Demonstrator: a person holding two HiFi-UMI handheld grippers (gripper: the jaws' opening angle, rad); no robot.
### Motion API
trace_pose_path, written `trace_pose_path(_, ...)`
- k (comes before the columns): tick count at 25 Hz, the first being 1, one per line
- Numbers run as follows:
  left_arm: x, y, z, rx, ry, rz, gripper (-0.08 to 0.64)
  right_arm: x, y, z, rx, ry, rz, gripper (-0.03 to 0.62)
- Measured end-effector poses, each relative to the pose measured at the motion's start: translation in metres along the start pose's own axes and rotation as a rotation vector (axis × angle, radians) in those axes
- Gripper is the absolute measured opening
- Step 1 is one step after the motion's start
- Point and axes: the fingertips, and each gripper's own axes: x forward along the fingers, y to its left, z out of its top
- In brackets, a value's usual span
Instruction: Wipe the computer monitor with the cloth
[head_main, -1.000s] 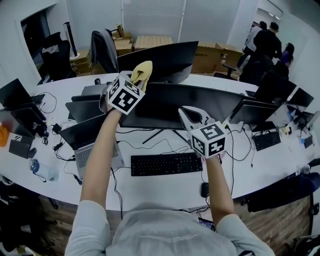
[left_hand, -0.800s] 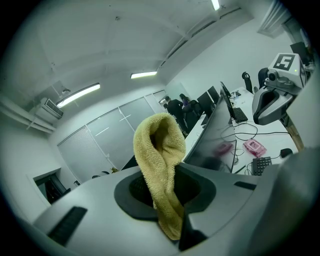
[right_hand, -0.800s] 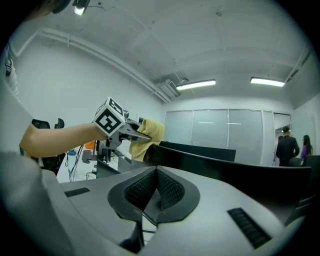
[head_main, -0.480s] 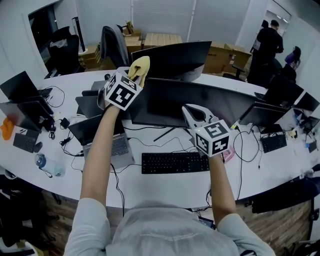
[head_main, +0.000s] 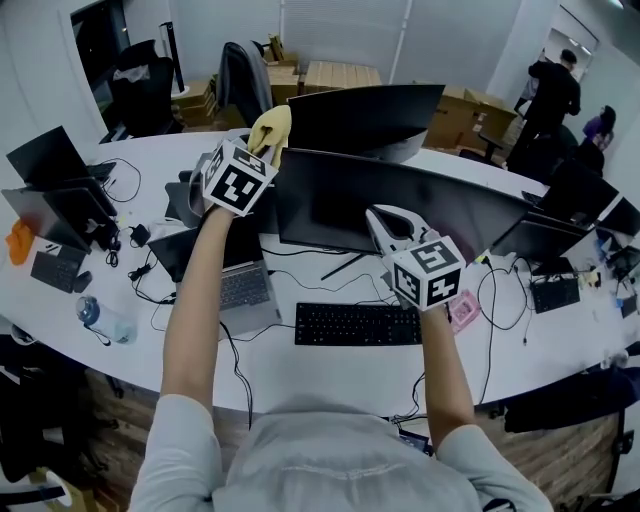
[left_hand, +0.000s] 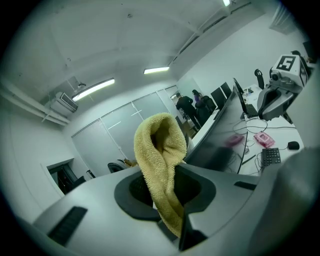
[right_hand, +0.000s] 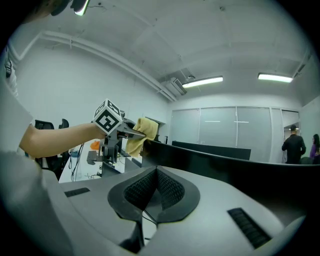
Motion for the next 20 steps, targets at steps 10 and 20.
trace_pose_path(10,0.003,0.008,-0.043,0.036,-0.005,0.057,0.083,0.019,0.007,-0.008,0.032,0.003,0.005,0.025)
trace_pose_path(20,0.023,-0.032,-0.068,0.12,0.013,-0.035,0.083,0.022,0.01,-0.021,0.027,0.036,0.007,0.025)
